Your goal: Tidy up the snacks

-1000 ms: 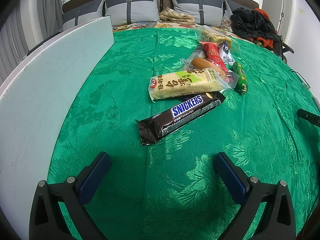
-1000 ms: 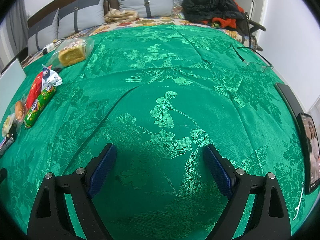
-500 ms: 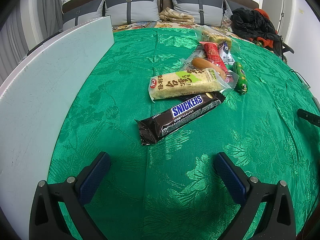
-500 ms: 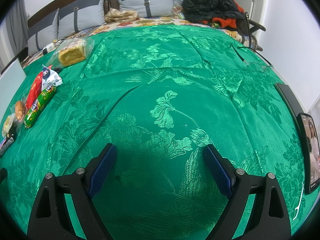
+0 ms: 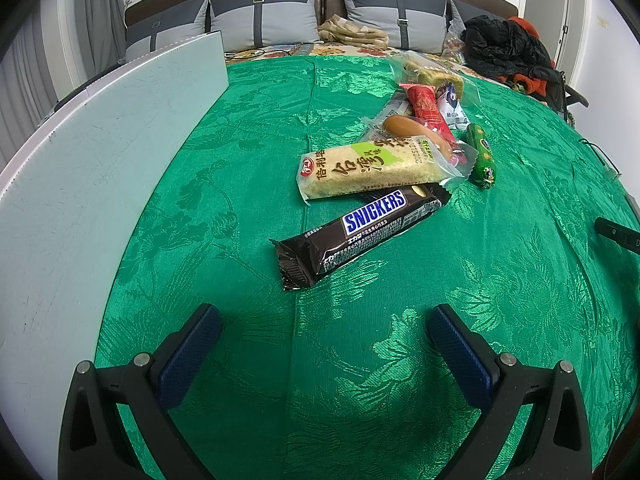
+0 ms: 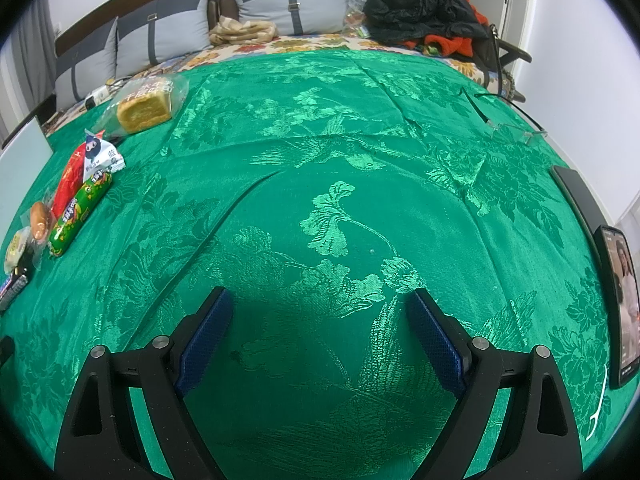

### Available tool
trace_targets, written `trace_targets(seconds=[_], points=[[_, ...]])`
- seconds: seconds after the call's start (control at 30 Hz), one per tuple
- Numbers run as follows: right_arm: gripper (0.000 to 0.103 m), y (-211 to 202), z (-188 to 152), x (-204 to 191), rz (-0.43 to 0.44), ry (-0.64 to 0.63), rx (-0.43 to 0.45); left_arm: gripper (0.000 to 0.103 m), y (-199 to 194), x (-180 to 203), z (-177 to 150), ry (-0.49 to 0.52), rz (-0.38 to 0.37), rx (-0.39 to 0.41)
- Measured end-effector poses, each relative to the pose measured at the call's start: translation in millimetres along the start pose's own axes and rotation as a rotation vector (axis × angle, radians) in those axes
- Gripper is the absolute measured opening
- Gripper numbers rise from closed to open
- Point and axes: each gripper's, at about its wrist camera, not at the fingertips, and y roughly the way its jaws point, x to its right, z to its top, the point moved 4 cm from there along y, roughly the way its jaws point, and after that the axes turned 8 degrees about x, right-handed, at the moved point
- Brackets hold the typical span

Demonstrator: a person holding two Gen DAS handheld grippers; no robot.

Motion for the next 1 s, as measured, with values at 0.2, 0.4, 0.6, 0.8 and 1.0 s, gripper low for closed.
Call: trace_targets(seconds=[0.2, 0.4, 0.6, 0.8, 1.0], points=[[0.092, 0.1, 0.2, 0.2, 0.0, 0.0, 0.0, 0.103, 0.2, 0.0, -0.1, 0.0, 0.0, 0.0], [0.092, 0.2, 0.3, 0.4, 0.0, 0.0, 0.0, 0.103, -1.3, -0.5, -1.7, -0.001, 0.002, 0.001], [0.092, 0.2, 0.3, 0.5, 0.001, 0.0, 0.0, 0.103, -3.7, -3.0, -2.3, -0.01, 0.012, 0.001], [0.092, 0.0, 0.2, 0.2, 0.002, 0.001, 0.0, 0.103, -2.5, -2.4, -1.5, -0.006, 0.013, -0.015], [0.092, -0.2, 0.2, -0.1, 0.004, 0.001, 0.0, 0.103, -2.3, -2.3, -1.2, 0.027, -0.023, -0.101]])
